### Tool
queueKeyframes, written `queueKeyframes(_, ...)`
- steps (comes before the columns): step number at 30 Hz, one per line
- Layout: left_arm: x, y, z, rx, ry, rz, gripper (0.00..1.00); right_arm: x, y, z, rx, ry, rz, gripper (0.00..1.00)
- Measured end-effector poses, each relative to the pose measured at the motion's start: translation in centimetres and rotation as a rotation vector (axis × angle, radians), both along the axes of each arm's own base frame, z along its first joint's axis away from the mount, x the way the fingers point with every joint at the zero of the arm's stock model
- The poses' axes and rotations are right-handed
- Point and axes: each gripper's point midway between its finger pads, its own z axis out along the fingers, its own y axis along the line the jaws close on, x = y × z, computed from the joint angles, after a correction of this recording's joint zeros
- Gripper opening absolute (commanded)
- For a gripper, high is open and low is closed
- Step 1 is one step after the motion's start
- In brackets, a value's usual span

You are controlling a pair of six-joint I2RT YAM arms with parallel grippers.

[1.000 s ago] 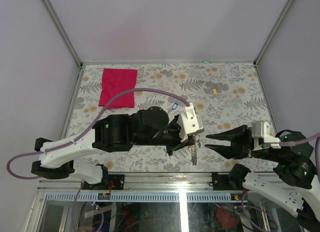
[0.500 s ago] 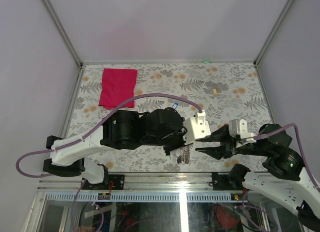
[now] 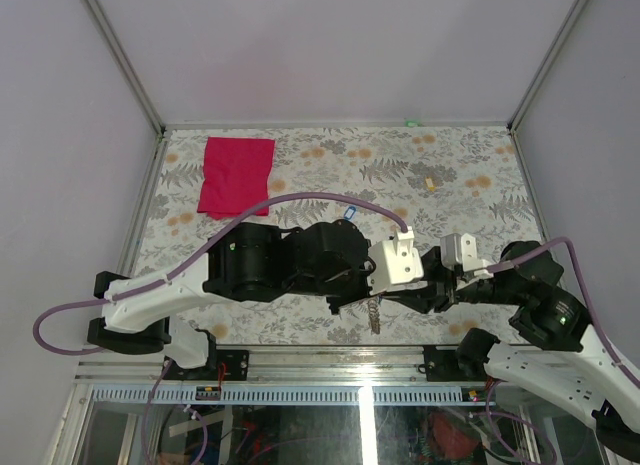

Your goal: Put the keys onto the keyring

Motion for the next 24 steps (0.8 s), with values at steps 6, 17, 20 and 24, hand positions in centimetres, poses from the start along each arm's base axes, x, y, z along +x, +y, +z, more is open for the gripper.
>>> queueKeyframes(6, -0.08, -0.02, -0.01, 0.001, -0.002, -0.004, 0.00, 0.23, 0.29, -0.39, -0.010, 0.007, 0.000, 0.28)
queueKeyframes(17, -0.16, 0.00, -0.04, 0.003, -0.004, -0.006, 0.00, -0.01, 0.56, -0.87, -0.021, 0.015, 0.026, 0.00)
queueKeyframes(20, -0.16, 0.01, -0.03, 0.003, -0.004, -0.006, 0.01, -0.02, 0.56, -0.87, -0.020, 0.017, 0.026, 0.00)
queueKeyframes(24, -0.18, -0.06, 0.02, -0.006, -0.006, -0.007, 0.13, -0.11, 0.46, -0.76, -0.016, 0.014, 0.026, 0.00)
